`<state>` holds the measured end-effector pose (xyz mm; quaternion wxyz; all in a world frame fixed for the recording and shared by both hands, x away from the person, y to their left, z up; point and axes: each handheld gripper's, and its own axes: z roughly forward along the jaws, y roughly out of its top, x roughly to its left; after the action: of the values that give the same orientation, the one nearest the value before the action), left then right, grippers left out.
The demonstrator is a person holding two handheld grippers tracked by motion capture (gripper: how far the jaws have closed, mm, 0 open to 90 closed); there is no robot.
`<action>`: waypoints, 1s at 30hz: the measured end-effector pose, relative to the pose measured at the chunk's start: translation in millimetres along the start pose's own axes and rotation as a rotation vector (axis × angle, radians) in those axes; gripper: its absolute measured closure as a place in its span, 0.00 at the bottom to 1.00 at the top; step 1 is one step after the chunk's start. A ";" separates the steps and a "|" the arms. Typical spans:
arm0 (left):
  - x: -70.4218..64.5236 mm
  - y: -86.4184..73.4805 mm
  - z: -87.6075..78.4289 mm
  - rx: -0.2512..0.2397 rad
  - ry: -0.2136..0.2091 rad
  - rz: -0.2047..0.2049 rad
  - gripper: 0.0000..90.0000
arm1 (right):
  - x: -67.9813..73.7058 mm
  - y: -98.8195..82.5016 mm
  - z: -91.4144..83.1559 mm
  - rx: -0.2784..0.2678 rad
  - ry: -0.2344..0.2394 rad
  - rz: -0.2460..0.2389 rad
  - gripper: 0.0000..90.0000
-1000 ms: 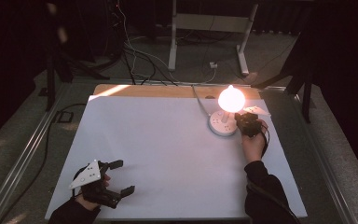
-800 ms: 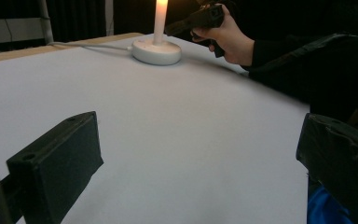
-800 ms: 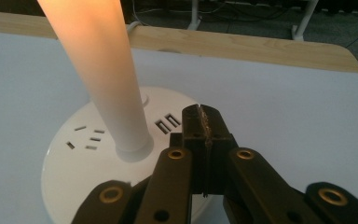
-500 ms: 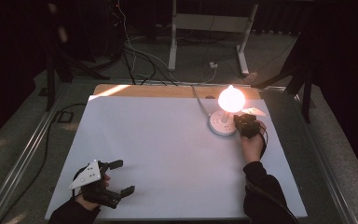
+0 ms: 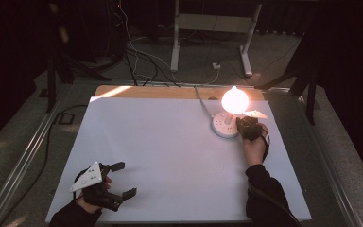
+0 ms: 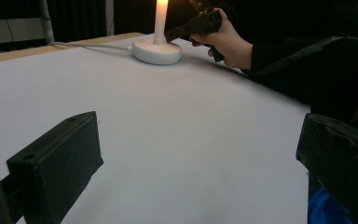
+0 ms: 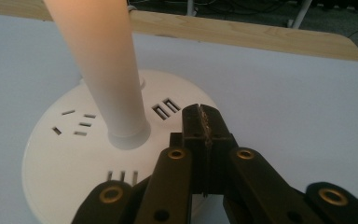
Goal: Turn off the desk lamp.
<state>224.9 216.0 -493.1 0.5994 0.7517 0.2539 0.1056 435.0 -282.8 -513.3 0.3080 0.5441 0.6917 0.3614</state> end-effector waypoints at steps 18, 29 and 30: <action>-0.3 0.7 -0.4 -0.001 0.003 0.005 0.01 | -6.3 17.8 -18.1 -0.056 0.026 0.027 1.00; -0.4 0.5 -0.3 0.002 0.000 0.007 0.01 | -5.1 16.4 -14.8 -0.053 0.026 0.031 1.00; -0.4 0.5 0.0 0.004 0.000 0.008 0.01 | -5.3 16.0 -14.1 -0.052 0.023 0.029 1.00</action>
<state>224.6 215.7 -492.6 0.5977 0.7539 0.2508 0.1074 433.1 -288.0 -491.9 0.3087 0.5418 0.6776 0.3899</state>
